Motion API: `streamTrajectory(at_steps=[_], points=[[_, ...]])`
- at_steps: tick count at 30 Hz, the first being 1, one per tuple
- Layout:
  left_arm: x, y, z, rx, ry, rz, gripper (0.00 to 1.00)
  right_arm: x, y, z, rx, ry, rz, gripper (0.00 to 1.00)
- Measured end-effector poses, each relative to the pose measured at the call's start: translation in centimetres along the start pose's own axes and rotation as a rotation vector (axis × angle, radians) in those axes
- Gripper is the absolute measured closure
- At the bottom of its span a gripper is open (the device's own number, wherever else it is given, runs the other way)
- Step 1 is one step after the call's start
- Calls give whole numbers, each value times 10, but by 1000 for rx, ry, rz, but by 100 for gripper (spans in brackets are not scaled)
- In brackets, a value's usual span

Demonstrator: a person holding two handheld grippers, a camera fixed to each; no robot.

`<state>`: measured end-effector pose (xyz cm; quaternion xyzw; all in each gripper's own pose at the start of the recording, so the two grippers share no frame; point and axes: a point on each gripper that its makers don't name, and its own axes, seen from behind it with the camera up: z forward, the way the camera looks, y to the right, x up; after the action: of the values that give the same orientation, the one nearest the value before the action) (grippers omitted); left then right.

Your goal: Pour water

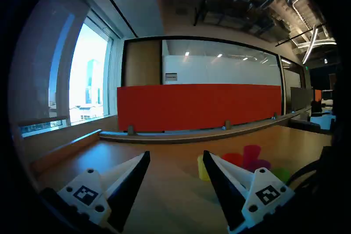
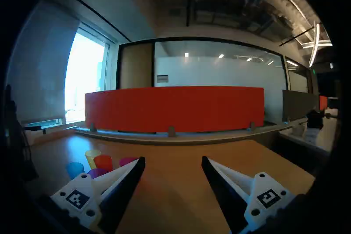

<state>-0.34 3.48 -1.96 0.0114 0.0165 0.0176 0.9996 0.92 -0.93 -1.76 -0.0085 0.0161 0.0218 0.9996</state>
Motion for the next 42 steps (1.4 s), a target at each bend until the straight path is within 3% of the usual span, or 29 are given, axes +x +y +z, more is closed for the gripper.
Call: streamTrajectory(at_steps=[15, 42], points=[[-41, -19, -2, 40, 3, 20, 11, -9, 5, 0, -45, -34, 17, 0], [-66, -31, 6, 39, -30, -34, 11, -10, 3, -2, -59, -49, 20, 0]])
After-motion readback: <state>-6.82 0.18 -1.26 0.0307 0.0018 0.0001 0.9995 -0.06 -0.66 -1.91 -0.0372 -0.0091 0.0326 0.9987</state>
